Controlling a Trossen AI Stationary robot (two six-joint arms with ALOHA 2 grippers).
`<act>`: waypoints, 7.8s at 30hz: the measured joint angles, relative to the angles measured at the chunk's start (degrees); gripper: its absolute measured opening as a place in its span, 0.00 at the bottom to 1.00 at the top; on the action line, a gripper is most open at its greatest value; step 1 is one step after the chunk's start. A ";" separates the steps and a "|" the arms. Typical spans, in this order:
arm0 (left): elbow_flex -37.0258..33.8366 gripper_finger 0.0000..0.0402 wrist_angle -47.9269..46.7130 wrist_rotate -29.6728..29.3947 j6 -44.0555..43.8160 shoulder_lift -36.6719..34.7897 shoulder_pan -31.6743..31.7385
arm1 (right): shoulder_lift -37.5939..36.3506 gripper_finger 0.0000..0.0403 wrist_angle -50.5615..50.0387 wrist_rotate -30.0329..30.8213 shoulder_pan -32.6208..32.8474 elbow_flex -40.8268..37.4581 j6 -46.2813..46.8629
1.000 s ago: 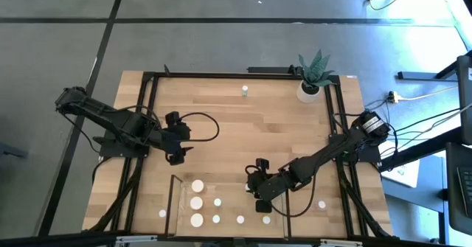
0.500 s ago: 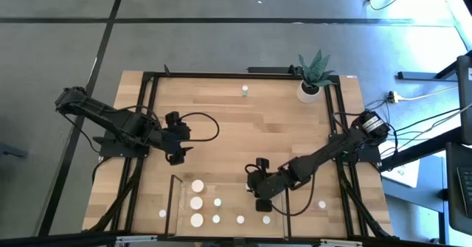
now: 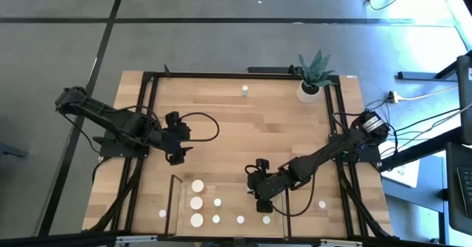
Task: Pick and place medicine bottles onto shelf by color
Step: Put the yellow pill bottle on the shelf aligned with the other yellow pill bottles
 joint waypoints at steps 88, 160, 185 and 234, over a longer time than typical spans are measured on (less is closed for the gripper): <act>0.02 0.76 43.03 10.33 19.17 17.83 -0.87 | -3.54 0.39 -55.93 21.44 0.92 50.97 -10.54; 30.67 0.13 22.42 21.09 21.67 45.00 0.20 | -11.69 0.39 -56.45 19.45 1.55 52.10 -14.97; 30.67 0.29 23.54 15.90 19.04 45.00 0.20 | -11.67 0.39 -56.12 1.90 1.57 52.10 -15.07; 30.64 0.64 31.13 18.06 20.87 52.68 -1.57 | -11.63 0.39 -54.77 1.97 1.57 52.06 -15.10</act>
